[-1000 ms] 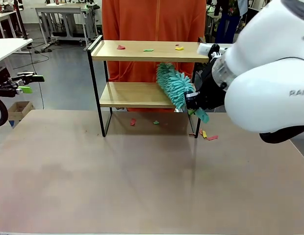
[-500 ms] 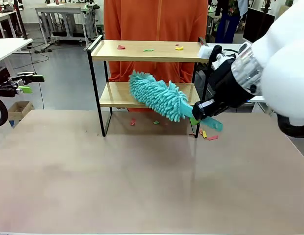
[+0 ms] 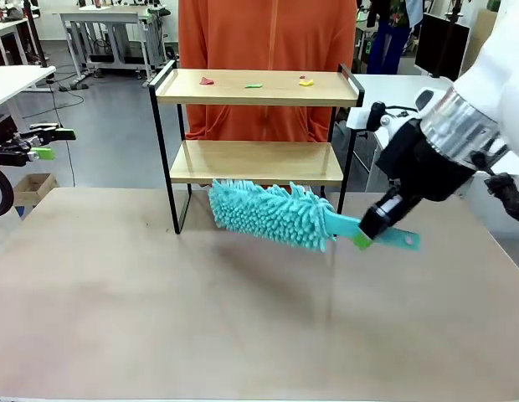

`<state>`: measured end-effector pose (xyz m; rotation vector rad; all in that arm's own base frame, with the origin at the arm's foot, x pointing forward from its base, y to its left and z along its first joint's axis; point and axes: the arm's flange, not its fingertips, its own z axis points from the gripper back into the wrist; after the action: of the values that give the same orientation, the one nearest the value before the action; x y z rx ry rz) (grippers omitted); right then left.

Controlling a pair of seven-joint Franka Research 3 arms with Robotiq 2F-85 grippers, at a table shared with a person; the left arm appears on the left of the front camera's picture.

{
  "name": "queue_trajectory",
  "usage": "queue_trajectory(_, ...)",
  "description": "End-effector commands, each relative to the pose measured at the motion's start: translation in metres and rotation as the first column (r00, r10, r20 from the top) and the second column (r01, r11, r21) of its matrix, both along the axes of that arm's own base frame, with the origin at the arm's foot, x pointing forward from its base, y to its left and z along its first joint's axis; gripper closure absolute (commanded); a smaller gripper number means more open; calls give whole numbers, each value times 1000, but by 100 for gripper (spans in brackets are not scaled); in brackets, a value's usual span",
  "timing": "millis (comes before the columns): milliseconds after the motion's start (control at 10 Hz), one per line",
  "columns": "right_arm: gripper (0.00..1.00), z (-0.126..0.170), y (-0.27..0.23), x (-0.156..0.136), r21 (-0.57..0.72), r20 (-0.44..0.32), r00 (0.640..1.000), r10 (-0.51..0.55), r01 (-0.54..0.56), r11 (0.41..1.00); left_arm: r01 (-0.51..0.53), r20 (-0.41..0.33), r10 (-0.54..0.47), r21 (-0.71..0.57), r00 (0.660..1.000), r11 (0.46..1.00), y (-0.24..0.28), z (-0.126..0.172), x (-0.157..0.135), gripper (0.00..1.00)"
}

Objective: Clean the shelf.
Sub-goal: Clean the specific section of the Shelf indicated by the human with the Duster.

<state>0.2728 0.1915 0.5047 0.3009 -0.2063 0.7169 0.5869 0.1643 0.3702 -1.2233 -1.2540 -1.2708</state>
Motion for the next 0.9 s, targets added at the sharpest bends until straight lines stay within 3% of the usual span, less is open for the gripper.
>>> queue_trajectory(0, 87, -31, -43, -34, -67, -27, 999, 46, -48, 997, 2, 10, -2, 1, 1000, 1000, 0, 3, -1, 0)
queue_trajectory(300, 87, -29, -72, -58, -119, -117, 993, 34, -48, 992, 2, 10, -2, 1, 1000, 1000, 0, 3, -1, 0)
queue_trajectory(600, 87, -28, -95, -79, -170, -141, 990, 1, -25, 985, 2, 10, -2, 1, 1000, 1000, 0, 3, -1, 0)
queue_trajectory(800, 87, -28, -98, -70, -156, -154, 987, -39, 14, 988, 2, 10, -2, 1, 1000, 1000, 0, 3, -1, 0)
